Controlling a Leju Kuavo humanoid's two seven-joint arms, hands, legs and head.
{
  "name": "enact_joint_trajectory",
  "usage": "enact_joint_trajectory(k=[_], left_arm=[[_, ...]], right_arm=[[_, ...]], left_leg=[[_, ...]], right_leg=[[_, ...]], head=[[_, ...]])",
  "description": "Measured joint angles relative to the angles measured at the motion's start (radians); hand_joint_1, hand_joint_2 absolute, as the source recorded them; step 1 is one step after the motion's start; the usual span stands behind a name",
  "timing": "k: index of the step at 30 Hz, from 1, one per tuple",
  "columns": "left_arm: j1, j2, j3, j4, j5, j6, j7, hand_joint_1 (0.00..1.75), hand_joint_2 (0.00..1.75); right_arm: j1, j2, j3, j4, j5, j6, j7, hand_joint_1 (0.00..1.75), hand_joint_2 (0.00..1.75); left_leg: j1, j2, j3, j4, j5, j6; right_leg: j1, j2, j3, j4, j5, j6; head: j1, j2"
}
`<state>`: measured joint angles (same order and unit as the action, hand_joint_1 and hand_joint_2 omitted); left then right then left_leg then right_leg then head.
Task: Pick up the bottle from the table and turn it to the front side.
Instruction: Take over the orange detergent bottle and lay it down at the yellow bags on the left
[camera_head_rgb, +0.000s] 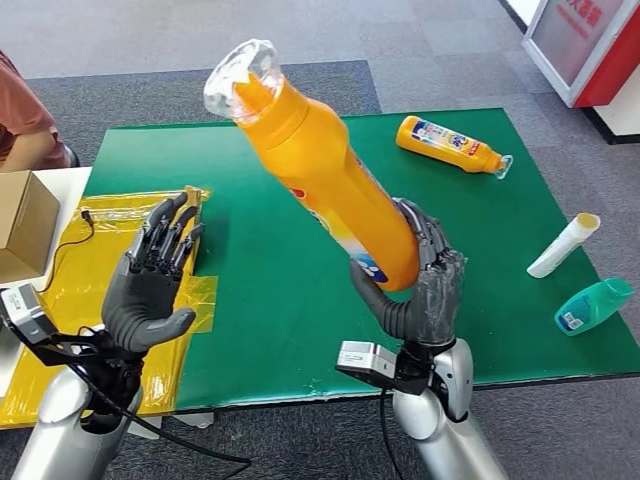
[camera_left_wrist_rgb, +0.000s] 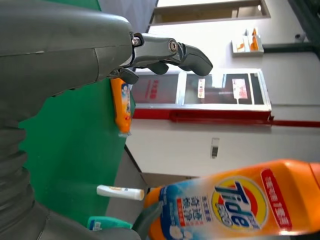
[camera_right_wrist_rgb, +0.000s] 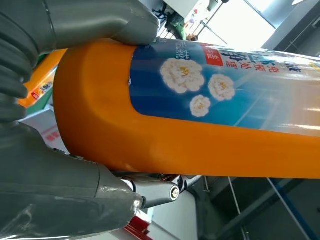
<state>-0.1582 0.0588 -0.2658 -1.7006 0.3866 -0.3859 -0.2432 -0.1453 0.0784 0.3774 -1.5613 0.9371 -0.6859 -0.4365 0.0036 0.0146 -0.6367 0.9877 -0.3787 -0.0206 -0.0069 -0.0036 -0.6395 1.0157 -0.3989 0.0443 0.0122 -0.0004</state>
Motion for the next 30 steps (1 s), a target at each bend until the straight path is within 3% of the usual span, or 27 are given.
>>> enact_joint_trajectory(k=[3,7,14,21,29,30], left_arm=[[-0.014,0.0,-0.021,0.004,0.011,-0.009,0.008,0.0,1.75],[-0.088,-0.007,-0.146,0.021,0.065,-0.03,0.035,0.0,1.75],[-0.176,-0.021,-0.2,0.023,0.084,0.047,0.031,0.0,1.75],[-0.283,-0.029,-0.198,0.019,0.07,0.095,0.029,0.0,1.75],[-0.321,-0.05,-0.194,-0.005,0.048,0.137,0.026,0.0,1.75],[-0.323,-0.053,-0.194,-0.006,0.052,0.137,0.026,0.13,1.75]], right_arm=[[-0.012,0.01,-0.009,0.012,0.041,0.0,-0.017,1.75,1.75],[-0.062,0.079,-0.075,0.066,0.166,-0.001,-0.119,1.75,1.75],[-0.046,0.163,-0.105,0.063,0.296,-0.002,-0.247,1.75,1.75],[-0.045,0.17,-0.085,0.048,0.351,-0.003,-0.251,1.75,1.75],[-0.048,0.172,-0.06,0.039,0.365,-0.01,-0.238,1.75,1.75],[-0.048,0.172,-0.058,0.04,0.367,-0.011,-0.236,1.75,1.75]], left_leg=[[0.0,0.0,0.0,0.0,0.0,0.0],[0.0,0.0,0.0,0.0,0.0,0.0],[0.001,0.0,0.0,0.0,0.0,0.0],[0.001,0.0,0.0,0.0,0.001,0.0],[0.001,0.0,0.0,0.0,0.001,0.0],[0.001,0.0,0.0,0.0,0.001,0.0]], right_leg=[[0.0,0.0,0.0,0.0,0.0,0.0],[0.0,0.0,0.0,0.0,0.001,0.0],[0.0,0.0,0.0,0.0,0.0,-0.001],[0.001,0.0,0.0,0.0,0.001,0.0],[0.001,0.0,0.0,0.0,0.002,-0.001],[0.001,0.0,0.0,0.0,0.002,-0.001]], head=[[0.0,0.0],[0.0,0.0],[0.0,0.0],[0.0,0.0],[0.0,0.0],[0.0,0.0]])
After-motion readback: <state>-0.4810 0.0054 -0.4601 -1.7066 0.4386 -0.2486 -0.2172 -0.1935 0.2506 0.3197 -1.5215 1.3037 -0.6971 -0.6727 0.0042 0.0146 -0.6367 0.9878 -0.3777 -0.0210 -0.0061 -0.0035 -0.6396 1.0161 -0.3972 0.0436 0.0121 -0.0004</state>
